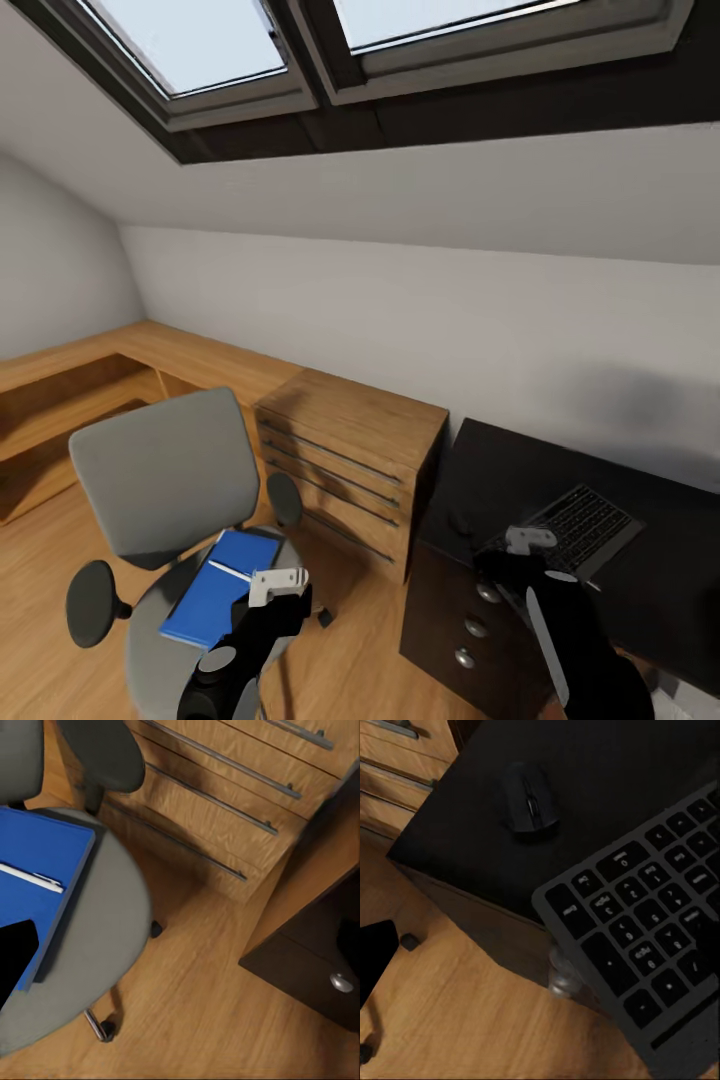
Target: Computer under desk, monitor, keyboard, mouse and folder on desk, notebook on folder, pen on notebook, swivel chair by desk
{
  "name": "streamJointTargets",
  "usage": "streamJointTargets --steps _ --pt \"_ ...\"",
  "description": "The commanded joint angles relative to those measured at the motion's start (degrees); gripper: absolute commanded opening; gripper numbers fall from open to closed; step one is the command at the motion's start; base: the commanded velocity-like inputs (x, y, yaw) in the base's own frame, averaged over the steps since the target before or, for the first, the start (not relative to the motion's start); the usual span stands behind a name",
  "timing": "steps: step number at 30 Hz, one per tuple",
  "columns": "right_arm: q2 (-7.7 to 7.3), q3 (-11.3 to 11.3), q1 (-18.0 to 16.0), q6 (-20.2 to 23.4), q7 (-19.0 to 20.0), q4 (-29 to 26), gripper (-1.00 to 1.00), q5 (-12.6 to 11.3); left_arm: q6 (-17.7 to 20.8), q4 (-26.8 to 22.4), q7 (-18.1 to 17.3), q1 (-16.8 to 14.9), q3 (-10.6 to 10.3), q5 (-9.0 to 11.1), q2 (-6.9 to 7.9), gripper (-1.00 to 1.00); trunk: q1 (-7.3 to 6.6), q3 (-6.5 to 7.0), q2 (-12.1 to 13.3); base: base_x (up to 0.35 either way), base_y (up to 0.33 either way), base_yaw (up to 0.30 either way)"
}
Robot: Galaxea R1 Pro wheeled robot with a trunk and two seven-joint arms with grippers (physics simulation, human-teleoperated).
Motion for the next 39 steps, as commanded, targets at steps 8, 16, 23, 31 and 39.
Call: streamJointTargets --steps 8,16,23,31,39 --pt "0.07 -0.06 -0.04 0.28 0.51 0.71 1.0 0.58 0.22 -0.08 0.53 -0.04 -0.09 0.6 0.01 1.0 -0.02 -0.09 -0.08 -0.33 0.0 0.0" --pt "0.07 -0.06 -0.04 0.28 0.63 1.9 1.0 0.5 0.22 -0.08 0.49 -0.04 -0.08 0.6 0.01 1.0 -0.02 -0.09 -0.08 -0.2 0.0 0.0" --pt "-0.02 -0.2 -0.04 0.28 0.59 2.64 1.0 -1.94 0.22 -0.08 0.52 -0.04 -0.08 0.6 0.01 1.0 -0.02 -0.09 -0.08 -0.209 0.0 0.0" --pt "-0.02 -0.25 -0.04 0.28 0.63 3.08 1.0 -3.42 0.22 -0.08 0.52 -0.04 -0.08 0.6 0.01 1.0 -0.02 -0.09 -0.08 -0.126 0.0 0.0" --pt "-0.1 -0.68 -0.04 0.26 0.62 6.89 1.0 -8.04 0.22 -0.35 0.47 -0.04 -0.15 0.68 -0.03 1.0 -0.02 -0.09 -0.08 -0.011 0.0 0.0"
